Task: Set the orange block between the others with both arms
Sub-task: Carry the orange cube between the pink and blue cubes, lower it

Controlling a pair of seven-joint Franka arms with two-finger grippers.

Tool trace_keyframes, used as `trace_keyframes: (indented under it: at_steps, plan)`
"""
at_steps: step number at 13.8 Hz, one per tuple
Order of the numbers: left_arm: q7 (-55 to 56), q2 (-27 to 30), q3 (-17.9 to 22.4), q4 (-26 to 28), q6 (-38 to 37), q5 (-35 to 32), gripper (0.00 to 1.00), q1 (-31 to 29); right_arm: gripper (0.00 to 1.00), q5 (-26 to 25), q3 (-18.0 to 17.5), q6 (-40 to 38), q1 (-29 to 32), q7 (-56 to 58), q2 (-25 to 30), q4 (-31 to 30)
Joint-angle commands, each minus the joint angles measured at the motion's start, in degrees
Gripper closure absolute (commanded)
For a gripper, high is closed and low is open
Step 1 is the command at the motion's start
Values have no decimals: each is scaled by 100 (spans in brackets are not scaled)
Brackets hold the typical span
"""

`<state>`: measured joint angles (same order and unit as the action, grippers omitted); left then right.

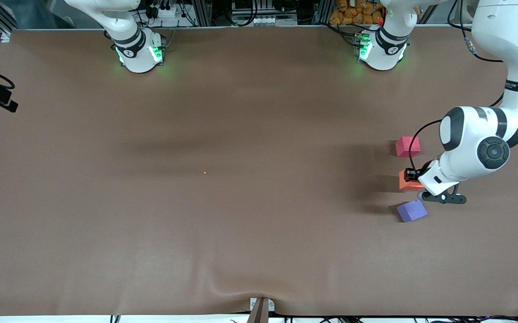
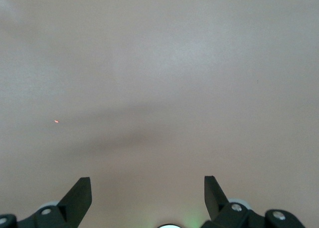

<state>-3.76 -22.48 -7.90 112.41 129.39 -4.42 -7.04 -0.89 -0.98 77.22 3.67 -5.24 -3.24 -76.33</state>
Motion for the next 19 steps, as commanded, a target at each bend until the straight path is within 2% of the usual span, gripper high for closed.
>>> trace_keyframes:
  at_steps: [1, 7, 16, 17, 18, 19]
  plan:
    - [-143, 148, -72, 255, 191, 2, 100, -192, 0, -25, -86, -110, 55, -91, -54, 154]
    - [-134, 7, -72, 501, 674, 64, 100, -333, 0, -25, -86, -110, 29, -91, -54, 154]
    - [-134, -274, -72, 484, 956, 72, 99, -333, 0, -25, -86, -110, 3, -100, -54, 154]
    - [-134, -283, -72, 475, 965, 72, 90, -333, 0, -25, -86, -110, 3, -92, -54, 154]
    - [-125, -283, -72, 475, 974, 72, 53, -325, 0, -25, -86, -110, -15, -100, -54, 154]
    - [-108, -283, -80, 475, 974, 72, 1, -324, 0, -25, -86, -110, -15, -100, -54, 154]
